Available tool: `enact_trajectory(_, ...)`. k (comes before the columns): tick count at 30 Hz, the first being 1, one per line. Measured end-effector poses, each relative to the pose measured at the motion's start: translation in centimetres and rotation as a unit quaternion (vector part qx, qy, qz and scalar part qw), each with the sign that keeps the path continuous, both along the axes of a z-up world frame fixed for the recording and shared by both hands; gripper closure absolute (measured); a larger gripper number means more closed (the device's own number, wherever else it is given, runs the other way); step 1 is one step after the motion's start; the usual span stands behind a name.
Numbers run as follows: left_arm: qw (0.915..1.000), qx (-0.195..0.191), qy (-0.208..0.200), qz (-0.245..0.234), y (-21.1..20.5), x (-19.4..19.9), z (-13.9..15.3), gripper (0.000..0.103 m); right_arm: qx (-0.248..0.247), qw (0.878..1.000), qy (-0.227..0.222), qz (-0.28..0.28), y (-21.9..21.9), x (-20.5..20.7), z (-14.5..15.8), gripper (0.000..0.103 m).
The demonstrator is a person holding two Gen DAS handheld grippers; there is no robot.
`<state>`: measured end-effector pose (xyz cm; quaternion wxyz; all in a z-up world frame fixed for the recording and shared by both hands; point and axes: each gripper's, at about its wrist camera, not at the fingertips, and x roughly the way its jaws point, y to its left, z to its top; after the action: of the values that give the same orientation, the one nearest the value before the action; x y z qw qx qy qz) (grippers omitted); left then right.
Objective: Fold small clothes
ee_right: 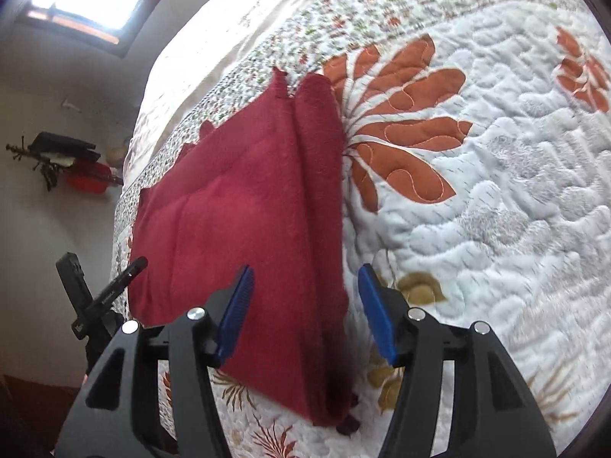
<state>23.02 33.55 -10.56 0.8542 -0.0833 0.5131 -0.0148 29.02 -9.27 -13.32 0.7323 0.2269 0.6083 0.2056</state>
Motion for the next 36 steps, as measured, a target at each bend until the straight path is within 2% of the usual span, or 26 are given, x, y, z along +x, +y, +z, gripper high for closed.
enact_trajectory(5, 0.9998, -0.003, 0.019, 0.005, 0.5, 0.4, -1.9, 0.041, 0.018, 1.0, 0.018, -0.012, -0.1, 0.8, -1.9, 0.047)
enact_trajectory(7, 0.9998, -0.003, 0.018, 0.002, 0.6, 0.3, -2.3, 0.041, 0.024, 0.999, 0.021, -0.013, 0.0, 0.8, -2.6, 0.051)
enact_trajectory(10, 0.9998, -0.006, 0.018, -0.001, 0.8, 0.3, -2.5, 0.041, 0.035, 0.999, 0.023, -0.017, 0.6, 1.0, -3.2, 0.06)
enact_trajectory(12, 0.9998, -0.009, 0.019, 0.0, 0.8, 0.3, -2.6, 0.04, 0.047, 0.998, 0.028, -0.021, 0.9, 1.2, -3.6, 0.072)
enact_trajectory(15, 0.9998, -0.009, 0.018, 0.0, 0.8, 0.4, -2.7, 0.04, 0.058, 0.998, 0.028, -0.024, 1.1, 1.4, -4.0, 0.084)
enact_trajectory(27, 0.9998, -0.008, 0.017, -0.004, 0.8, 0.4, -3.1, 0.039, 0.071, 0.995, 0.043, -0.049, -0.2, 1.2, -4.8, 0.087)
enact_trajectory(31, 0.9998, -0.008, 0.019, 0.0, 0.8, 0.3, -2.7, 0.039, 0.057, 0.996, 0.049, -0.052, 0.5, 1.4, -3.4, 0.089)
enact_trajectory(36, 0.9997, -0.022, 0.0, 0.013, 2.0, -0.8, -0.3, 0.039, 0.019, 1.0, -0.004, 0.002, 5.0, 1.7, 2.8, 0.09)
